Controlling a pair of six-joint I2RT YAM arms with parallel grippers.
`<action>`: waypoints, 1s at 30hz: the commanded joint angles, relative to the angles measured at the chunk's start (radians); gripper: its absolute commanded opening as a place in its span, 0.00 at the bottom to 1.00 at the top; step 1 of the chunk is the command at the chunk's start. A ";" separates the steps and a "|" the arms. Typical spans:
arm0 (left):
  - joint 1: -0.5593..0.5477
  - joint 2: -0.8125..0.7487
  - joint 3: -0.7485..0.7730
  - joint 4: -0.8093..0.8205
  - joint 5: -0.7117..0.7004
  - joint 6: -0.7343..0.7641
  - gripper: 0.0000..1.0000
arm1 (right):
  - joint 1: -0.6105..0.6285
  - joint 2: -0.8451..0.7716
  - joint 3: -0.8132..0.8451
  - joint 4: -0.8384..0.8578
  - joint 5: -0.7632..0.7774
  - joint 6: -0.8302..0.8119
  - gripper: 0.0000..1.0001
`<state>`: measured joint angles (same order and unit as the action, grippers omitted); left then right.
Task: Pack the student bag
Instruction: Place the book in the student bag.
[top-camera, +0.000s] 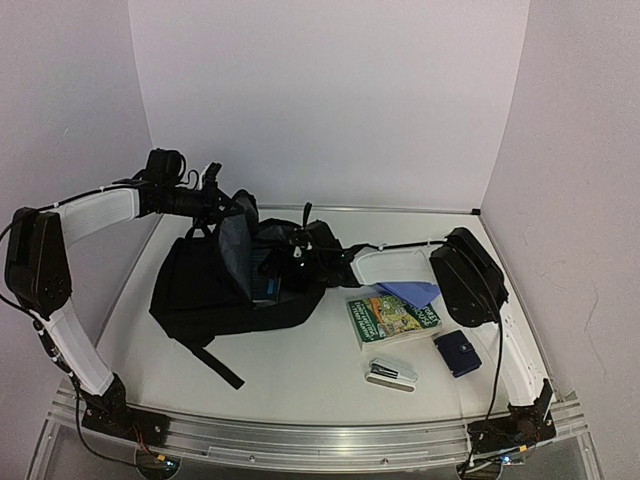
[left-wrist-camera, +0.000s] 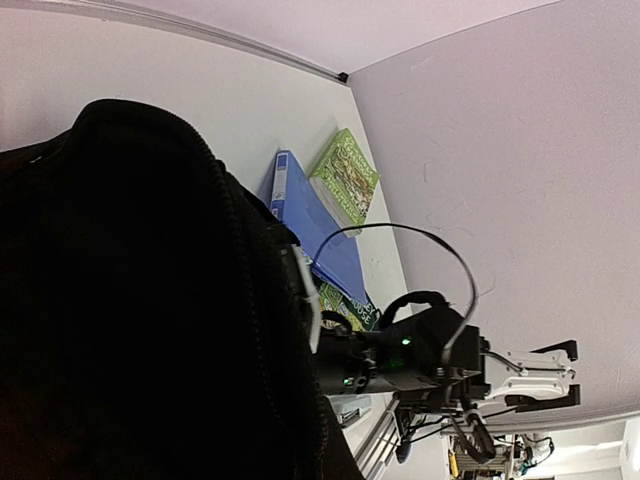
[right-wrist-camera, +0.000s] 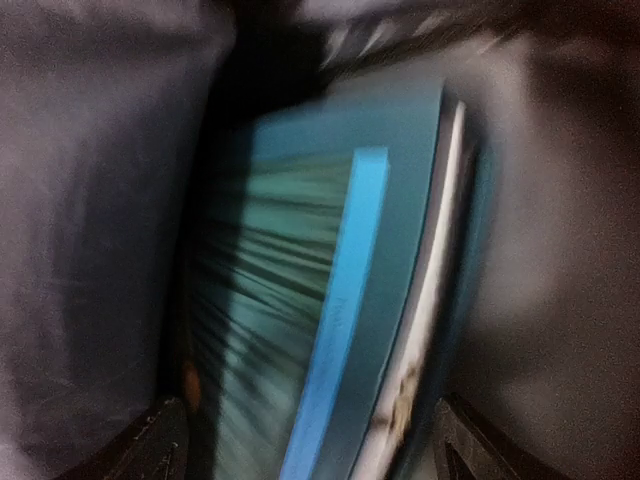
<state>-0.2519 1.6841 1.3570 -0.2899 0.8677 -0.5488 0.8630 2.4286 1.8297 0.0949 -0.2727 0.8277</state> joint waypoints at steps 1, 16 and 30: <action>0.001 -0.064 0.003 -0.020 -0.018 0.042 0.00 | 0.003 -0.154 -0.043 -0.033 0.236 -0.068 0.86; 0.002 -0.052 0.028 -0.042 -0.010 0.055 0.00 | 0.022 -0.025 0.040 -0.062 0.180 -0.029 0.71; 0.009 -0.031 0.048 -0.100 -0.020 0.087 0.00 | 0.031 0.073 0.157 0.025 0.041 -0.034 0.62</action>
<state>-0.2512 1.6657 1.3705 -0.3688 0.8495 -0.4893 0.8875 2.4751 1.9175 0.0307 -0.1489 0.7999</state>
